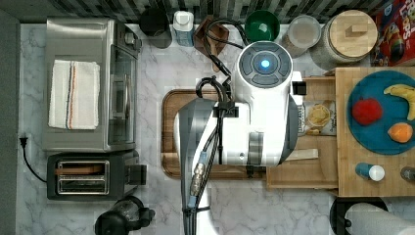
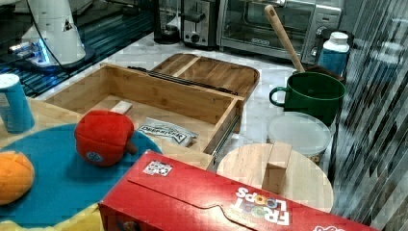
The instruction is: Close the drawer.
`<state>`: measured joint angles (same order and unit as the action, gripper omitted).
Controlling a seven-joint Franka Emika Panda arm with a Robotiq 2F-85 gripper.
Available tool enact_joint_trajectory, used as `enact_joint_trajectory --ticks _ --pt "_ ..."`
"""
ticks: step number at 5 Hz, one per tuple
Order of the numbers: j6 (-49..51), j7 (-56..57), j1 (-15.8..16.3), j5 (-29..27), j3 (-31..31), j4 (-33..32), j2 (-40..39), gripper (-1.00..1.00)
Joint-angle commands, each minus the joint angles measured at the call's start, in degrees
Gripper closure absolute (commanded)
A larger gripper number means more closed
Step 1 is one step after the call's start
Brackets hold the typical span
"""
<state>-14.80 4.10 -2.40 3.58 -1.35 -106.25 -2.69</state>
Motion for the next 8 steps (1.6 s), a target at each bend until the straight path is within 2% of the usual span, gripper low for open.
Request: enact_joint_trajectory --ticks 1,2,3,4,5,6,7,8 --pt "-0.06 0.79 -0.58 0.06 0.59 -0.03 -0.19 1.0" --pt "-2.36 5.26 -0.86 -0.71 0.86 -2.02 0.28 -1.0" --pt "-7.17 12.61 0.28 1.26 2.07 -6.77 2.45 -1.0" --pt "-7.76 24.67 0.68 0.66 2.84 -7.64 2.54 -1.0" --pt "-7.61 33.57 1.52 0.58 3.47 -7.93 1.47 -1.0" --pt "-10.03 37.91 1.98 1.99 4.1 -10.16 1.4 -0.97" --pt "-14.68 44.49 0.54 0.82 4.19 -12.66 -0.09 1.0" --pt "-16.35 44.96 -0.55 4.09 4.7 -12.49 -3.41 1.0"
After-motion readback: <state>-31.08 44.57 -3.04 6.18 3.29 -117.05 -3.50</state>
